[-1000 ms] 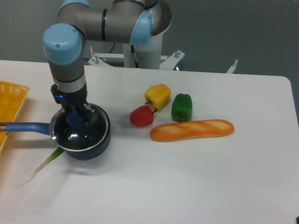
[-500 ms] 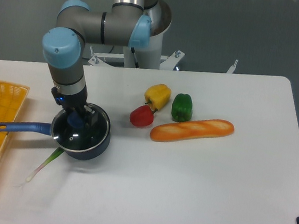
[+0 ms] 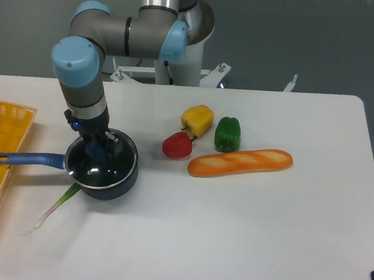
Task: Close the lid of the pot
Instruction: 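Hold the lid on the saucepan and release the gripper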
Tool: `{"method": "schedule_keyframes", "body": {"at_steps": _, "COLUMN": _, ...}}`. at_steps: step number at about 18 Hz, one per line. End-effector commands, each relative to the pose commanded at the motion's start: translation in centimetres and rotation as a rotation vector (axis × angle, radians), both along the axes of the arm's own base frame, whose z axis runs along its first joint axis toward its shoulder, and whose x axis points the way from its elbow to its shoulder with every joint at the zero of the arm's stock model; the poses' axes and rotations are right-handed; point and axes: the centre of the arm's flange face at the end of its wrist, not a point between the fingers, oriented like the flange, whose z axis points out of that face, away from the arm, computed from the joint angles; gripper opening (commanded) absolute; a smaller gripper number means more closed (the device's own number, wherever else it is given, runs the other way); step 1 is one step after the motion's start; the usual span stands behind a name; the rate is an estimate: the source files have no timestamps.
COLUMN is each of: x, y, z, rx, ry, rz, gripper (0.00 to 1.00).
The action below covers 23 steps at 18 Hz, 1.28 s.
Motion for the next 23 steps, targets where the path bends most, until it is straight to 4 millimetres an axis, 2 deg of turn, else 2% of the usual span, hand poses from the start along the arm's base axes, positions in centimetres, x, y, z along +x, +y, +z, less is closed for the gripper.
{"method": "schedule_keyframes", "body": {"at_steps": 4, "x": 0.0, "y": 0.0, "z": 0.0, "rx": 0.0, "ry": 0.0, "rz": 0.0, "gripper": 0.42}}
{"method": "schedule_keyframes", "body": {"at_steps": 7, "x": 0.0, "y": 0.0, "z": 0.0, "rx": 0.0, "ry": 0.0, "rz": 0.0, "gripper": 0.51}}
{"method": "schedule_keyframes", "body": {"at_steps": 11, "x": -0.1, "y": 0.1, "z": 0.1, "rx": 0.002, "ry": 0.003, "rz": -0.004, "gripper": 0.73}}
{"method": "schedule_keyframes", "body": {"at_steps": 15, "x": -0.2, "y": 0.1, "z": 0.3, "rx": 0.005, "ry": 0.007, "rz": -0.007, "gripper": 0.91}}
{"method": "schedule_keyframes", "body": {"at_steps": 21, "x": -0.7, "y": 0.3, "z": 1.0, "rx": 0.017, "ry": 0.014, "rz": -0.003, "gripper": 0.99}}
{"method": "schedule_keyframes", "body": {"at_steps": 23, "x": -1.1, "y": 0.6, "z": 1.8, "rx": 0.032, "ry": 0.022, "rz": 0.002, "gripper": 1.0}}
